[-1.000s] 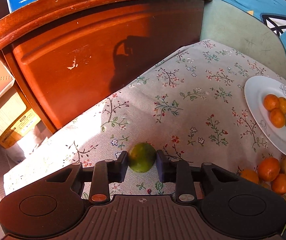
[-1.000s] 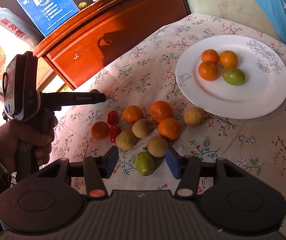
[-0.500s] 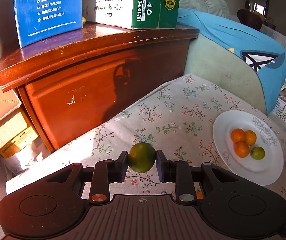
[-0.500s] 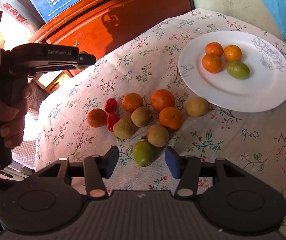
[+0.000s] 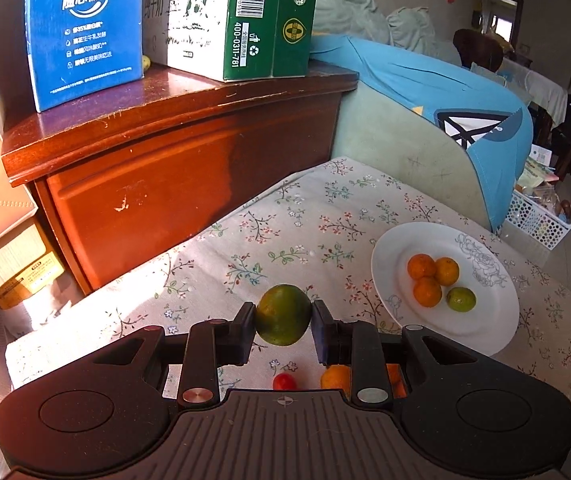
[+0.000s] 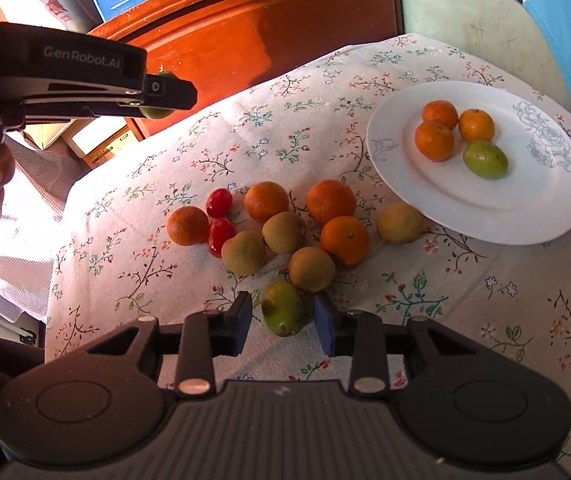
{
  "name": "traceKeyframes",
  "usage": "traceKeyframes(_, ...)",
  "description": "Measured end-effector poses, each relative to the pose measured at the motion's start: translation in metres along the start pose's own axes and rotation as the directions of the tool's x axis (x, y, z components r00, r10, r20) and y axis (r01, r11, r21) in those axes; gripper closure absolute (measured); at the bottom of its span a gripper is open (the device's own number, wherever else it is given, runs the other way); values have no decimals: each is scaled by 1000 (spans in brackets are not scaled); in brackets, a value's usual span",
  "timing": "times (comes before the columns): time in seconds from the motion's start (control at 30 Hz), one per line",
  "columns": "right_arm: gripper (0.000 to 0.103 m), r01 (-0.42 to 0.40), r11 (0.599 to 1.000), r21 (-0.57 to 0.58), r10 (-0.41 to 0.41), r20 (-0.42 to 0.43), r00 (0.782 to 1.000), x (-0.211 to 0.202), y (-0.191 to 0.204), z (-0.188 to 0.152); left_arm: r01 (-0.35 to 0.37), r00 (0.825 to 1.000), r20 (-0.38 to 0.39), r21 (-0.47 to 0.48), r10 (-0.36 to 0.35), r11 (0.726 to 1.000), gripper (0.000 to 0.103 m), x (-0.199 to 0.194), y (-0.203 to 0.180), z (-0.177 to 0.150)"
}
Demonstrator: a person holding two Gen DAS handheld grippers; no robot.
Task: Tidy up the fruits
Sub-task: 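Grasp the large green citrus with the left tool while the right tool grasps a small green fruit, then carry both green fruits over the white plate and lower them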
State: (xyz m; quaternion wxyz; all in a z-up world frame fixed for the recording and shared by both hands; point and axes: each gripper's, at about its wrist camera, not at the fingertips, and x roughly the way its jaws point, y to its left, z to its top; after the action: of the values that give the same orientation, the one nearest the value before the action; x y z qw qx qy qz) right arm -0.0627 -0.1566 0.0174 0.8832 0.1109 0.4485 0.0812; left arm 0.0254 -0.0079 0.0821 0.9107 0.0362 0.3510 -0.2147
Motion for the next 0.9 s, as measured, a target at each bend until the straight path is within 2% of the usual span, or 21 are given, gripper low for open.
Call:
traceKeyframes(0.1, 79, 10, 1000, -17, -10, 5, 1000, -1, 0, -1, 4, 1000, -3, -3, -4, 1000, 76, -2, -4, -3)
traceKeyframes(0.4, 80, -28, 1000, 1, 28, 6, 1000, -12, -9, -3, 20, 1000, 1, 13, -20, 1000, 76, -5, -21, -7)
traceKeyframes(0.6, 80, -38, 998, 49, 34, 71, 997, -34, -26, 5, 8, 1000, 14, 30, -9, 1000, 76, -4, -33, -5)
traceKeyframes(0.9, 80, -2, 988, 152, -29, 203, 979, -68, -62, 29, 41, 999, 18, 34, -42, 999, 76, 3, -54, 2)
